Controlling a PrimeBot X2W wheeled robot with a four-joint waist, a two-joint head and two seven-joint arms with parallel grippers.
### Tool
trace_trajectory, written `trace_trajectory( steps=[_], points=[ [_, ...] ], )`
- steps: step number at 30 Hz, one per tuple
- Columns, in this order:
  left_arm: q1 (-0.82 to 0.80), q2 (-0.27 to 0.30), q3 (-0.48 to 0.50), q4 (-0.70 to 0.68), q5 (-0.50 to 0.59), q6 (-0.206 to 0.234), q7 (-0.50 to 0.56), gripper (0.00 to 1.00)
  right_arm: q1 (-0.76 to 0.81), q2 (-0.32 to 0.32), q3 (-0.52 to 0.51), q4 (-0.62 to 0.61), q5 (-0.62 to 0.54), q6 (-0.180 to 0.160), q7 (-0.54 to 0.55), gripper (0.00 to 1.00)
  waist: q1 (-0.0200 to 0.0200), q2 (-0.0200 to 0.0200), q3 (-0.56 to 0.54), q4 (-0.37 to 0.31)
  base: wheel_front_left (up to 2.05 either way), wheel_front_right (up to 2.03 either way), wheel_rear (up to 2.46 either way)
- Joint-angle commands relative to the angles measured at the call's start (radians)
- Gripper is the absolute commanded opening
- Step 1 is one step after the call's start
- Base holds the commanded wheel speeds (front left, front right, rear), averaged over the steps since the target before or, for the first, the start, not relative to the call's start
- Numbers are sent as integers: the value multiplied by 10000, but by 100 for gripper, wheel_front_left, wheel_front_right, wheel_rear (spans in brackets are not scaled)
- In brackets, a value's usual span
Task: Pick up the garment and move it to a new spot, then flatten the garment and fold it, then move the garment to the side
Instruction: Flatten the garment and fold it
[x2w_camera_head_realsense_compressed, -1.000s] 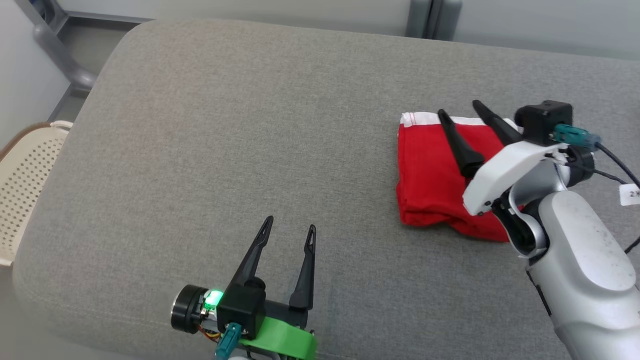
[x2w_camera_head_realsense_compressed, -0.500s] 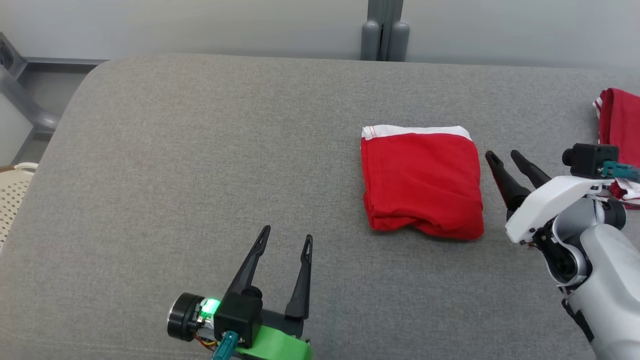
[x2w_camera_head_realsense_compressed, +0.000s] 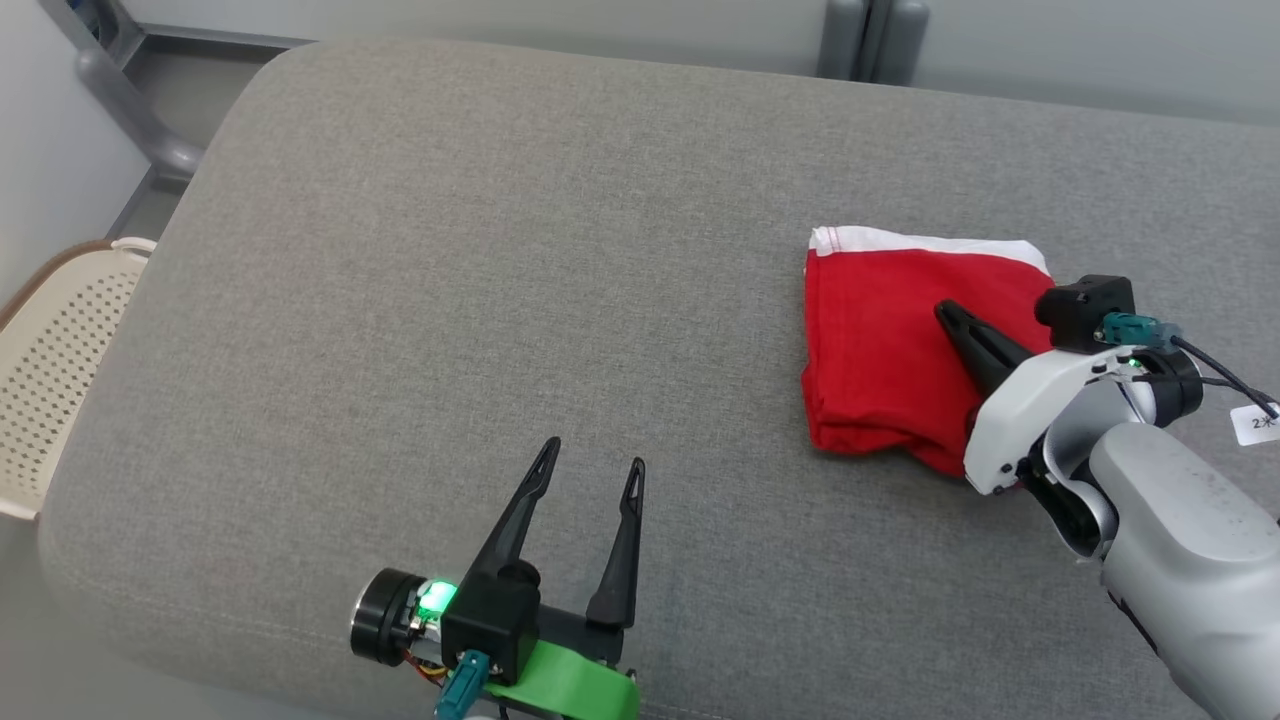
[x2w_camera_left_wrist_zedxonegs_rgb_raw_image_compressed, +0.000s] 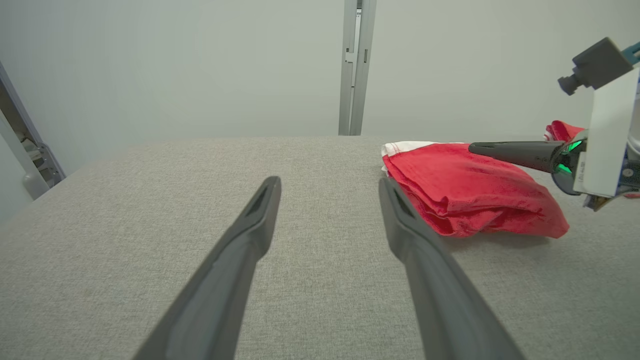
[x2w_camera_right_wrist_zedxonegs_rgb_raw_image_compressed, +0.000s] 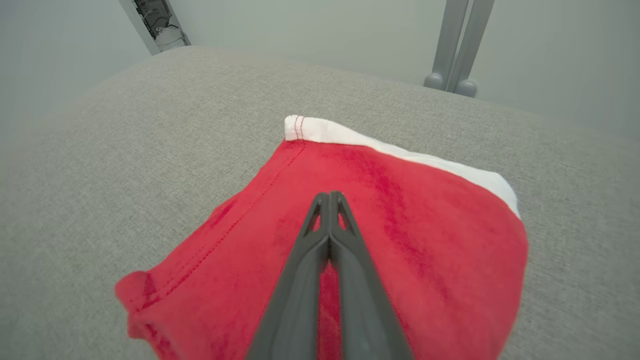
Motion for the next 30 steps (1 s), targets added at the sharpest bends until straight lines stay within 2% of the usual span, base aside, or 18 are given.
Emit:
trace_trajectory(
  steps=[1, 10, 16, 17, 18, 19, 20, 21, 22, 25, 30],
  points=[
    [-203, 14, 0, -23, -51, 27, -26, 100, -173, 52, 200, 301, -47, -13, -179, 0, 0, 0, 362, 369, 0, 0, 0],
    [-365, 14, -120, -20, -154, 131, -26, 100, -749, 389, 1513, 2150, 156, -13, -1001, 0, 0, 0, 632, 497, 0, 0, 0],
    [-213, 15, 110, 8, -25, 185, -26, 100, -1048, 428, 1468, 2148, 166, -13, -1528, 0, 0, 0, 327, -11, 0, 0, 0],
    [-152, 17, 170, 3, 0, 193, -26, 100, -1071, 401, 1240, 1864, 79, -13, -1552, 20, 0, 0, 258, -138, 0, 0, 0],
    [-74, 17, 284, -8, 31, 217, -26, 100, -1007, 359, 865, 1377, -111, -13, -1560, 47, 0, 0, 157, -332, 0, 0, 0],
    [-27, 17, 367, -14, 44, 224, -24, 100, -789, 315, 524, 1021, -284, -13, -1550, 85, 0, 0, 83, -476, 0, 0, 0],
    [71, 17, 516, -8, 65, 251, -26, 100, -413, 333, 167, 554, -522, -13, -1543, 100, 0, 0, -43, -686, 0, 0, 0],
    [135, 18, 607, -8, 70, 247, -24, 100, -139, 331, -224, 139, -758, -13, -1543, 100, 0, 0, -125, -834, 0, 0, 0],
    [264, 17, 884, -17, 119, 241, -26, 100, 396, 427, -1049, -802, -1324, -13, -1547, 100, 0, 0, -320, -1179, 0, 0, 0],
    [476, 20, 1396, -47, 130, 204, -26, 100, 1486, 797, -2332, -2373, -2299, -13, -1551, 100, 0, 0, -573, -1652, 0, 0, 0],
    [786, 20, 2047, -144, 62, 89, -26, 100, 3267, 1609, -3772, -4129, -3281, -13, -1545, 100, 0, 0, -911, -2137, 0, 0, 0]
  ],
)
